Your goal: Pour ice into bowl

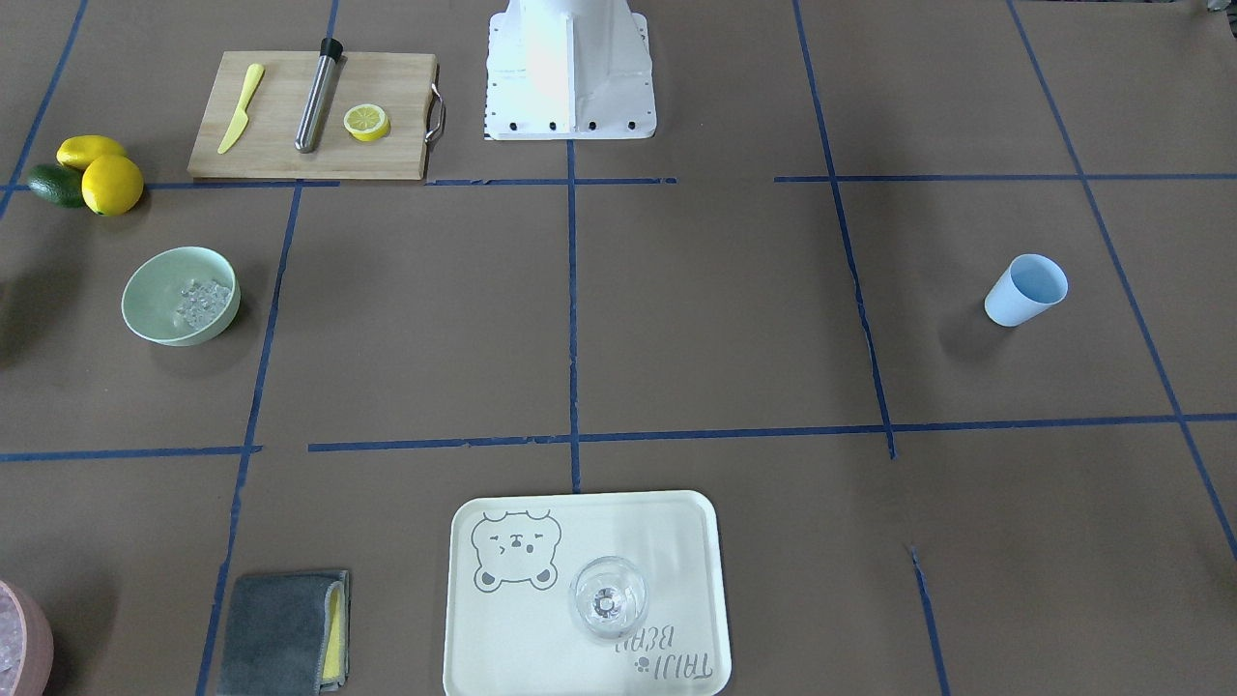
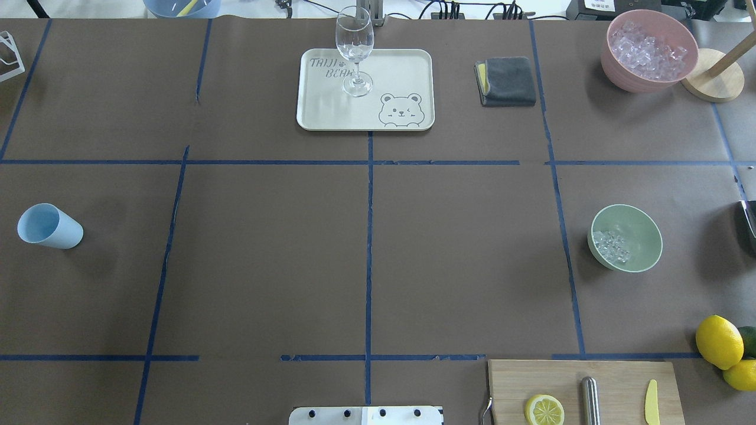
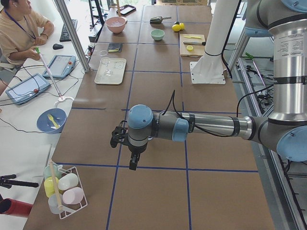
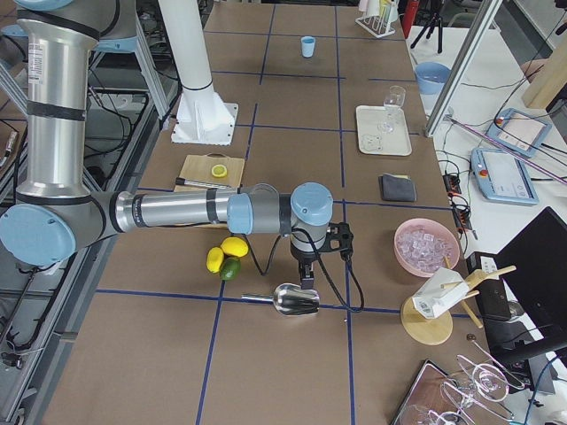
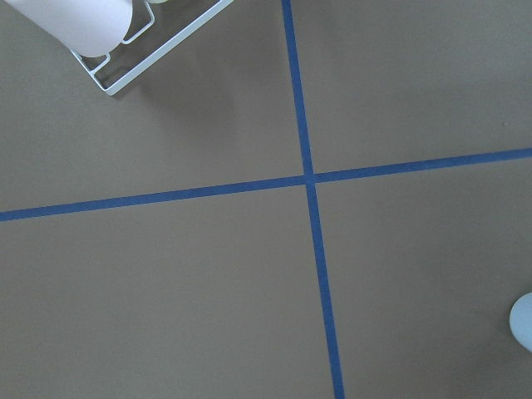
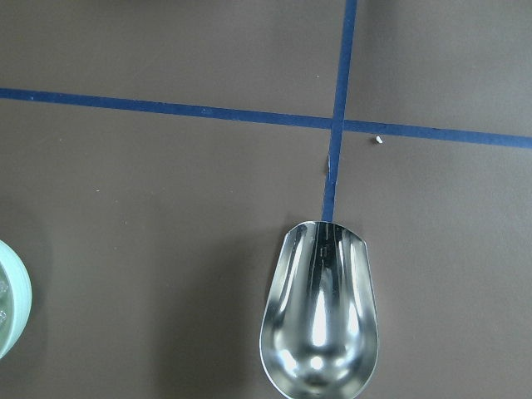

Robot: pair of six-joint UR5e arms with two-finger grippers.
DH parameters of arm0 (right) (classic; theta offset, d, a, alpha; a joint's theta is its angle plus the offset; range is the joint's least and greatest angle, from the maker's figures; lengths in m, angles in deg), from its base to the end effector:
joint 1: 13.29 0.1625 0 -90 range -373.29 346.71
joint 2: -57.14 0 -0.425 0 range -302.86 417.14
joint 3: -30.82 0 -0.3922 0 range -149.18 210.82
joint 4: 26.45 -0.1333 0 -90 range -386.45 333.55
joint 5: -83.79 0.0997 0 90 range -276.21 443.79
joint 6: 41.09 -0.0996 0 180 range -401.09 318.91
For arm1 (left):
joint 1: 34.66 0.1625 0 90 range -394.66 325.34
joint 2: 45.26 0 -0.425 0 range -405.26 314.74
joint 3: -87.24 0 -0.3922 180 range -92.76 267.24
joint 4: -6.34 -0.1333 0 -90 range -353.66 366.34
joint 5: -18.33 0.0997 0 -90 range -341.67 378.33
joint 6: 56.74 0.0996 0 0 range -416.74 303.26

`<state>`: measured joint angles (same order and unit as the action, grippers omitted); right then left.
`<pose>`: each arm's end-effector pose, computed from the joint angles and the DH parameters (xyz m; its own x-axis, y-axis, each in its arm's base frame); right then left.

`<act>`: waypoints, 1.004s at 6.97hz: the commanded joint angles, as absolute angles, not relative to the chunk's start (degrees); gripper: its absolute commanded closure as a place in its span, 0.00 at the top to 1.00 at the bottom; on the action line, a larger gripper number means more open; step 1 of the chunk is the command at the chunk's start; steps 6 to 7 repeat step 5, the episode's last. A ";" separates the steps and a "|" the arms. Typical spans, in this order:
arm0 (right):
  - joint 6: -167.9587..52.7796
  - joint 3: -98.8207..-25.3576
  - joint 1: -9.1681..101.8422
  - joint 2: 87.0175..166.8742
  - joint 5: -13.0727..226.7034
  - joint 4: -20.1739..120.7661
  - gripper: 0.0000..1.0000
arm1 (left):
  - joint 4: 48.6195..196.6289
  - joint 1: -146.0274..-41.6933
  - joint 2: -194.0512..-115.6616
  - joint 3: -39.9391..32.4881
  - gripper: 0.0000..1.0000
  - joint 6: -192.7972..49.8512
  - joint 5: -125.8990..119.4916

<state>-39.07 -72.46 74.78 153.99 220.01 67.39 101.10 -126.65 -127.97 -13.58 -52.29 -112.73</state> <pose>0.0465 -0.4436 0.6049 0.6888 -0.0911 0.7192 0.0580 0.9958 0.0706 -0.0834 -0.4444 0.6199 0.7572 0.1450 -0.6368 -0.0245 0.9807 0.1942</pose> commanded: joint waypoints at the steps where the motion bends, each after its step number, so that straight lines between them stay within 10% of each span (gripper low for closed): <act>1: -39.07 -72.54 74.77 154.17 220.11 67.33 1.00 | 101.18 -126.42 -126.39 -13.92 1.00 -50.85 -112.36; 7: -39.15 -72.54 74.77 154.26 221.60 67.33 1.00 | 101.44 -126.16 -127.08 -13.48 1.00 -50.85 -112.36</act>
